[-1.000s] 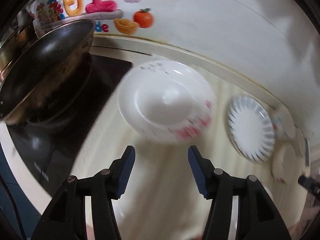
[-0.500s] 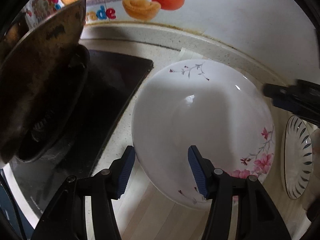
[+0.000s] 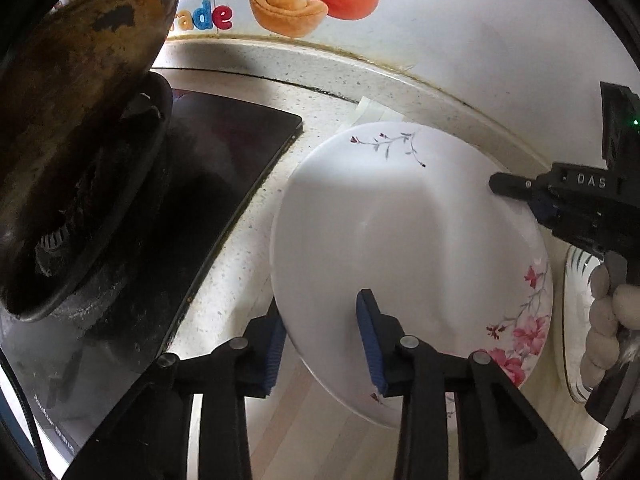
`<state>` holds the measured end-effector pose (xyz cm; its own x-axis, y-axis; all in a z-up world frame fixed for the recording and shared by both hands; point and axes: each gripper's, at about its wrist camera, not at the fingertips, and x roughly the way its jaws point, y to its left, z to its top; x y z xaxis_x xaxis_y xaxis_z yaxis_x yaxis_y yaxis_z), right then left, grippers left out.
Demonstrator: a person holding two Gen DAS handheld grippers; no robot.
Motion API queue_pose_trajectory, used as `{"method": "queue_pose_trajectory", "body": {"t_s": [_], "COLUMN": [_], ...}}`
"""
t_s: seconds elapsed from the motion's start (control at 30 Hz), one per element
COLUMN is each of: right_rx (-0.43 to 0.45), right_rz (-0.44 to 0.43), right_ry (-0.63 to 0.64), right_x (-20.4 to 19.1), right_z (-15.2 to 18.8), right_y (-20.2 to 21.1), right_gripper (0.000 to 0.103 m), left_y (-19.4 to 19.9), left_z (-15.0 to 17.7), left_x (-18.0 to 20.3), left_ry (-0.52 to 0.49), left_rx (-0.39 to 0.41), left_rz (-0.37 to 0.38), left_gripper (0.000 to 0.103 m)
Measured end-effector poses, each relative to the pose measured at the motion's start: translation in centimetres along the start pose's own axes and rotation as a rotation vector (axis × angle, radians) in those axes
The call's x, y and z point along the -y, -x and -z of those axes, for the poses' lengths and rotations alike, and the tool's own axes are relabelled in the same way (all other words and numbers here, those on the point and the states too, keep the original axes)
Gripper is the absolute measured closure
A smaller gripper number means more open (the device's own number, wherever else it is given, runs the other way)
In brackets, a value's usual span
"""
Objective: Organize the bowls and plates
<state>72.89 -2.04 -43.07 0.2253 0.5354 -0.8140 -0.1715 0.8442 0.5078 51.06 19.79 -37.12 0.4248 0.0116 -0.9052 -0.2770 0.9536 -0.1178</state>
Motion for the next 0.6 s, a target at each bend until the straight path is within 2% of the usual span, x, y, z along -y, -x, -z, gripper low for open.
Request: {"method": "queue_pose_trajectory", "body": {"t_s": [0.27, 0.47, 0.6], "right_rx": [0.015, 0.049, 0.076], "right_rz": [-0.015, -0.039, -0.055], "right_ry": [-0.027, -0.046, -0.055], "right_x": [0.5, 0.7, 1.2], "right_z": [2.0, 4.5, 7.3], "right_y": [2.7, 7.6, 11.8], "right_gripper": [0.080, 0.080, 0.080], "left_y": [2.6, 5.8, 8.7], "left_z": [0.7, 1.7, 2.8], "left_x": [1.2, 3.0, 4.4], "left_ry": [0.006, -0.010, -0.022], "left_rx": [0.004, 0.004, 0.011], "left_rz": [0.062, 0.101, 0.132], "left_gripper": [0.071, 0.071, 0.071]}}
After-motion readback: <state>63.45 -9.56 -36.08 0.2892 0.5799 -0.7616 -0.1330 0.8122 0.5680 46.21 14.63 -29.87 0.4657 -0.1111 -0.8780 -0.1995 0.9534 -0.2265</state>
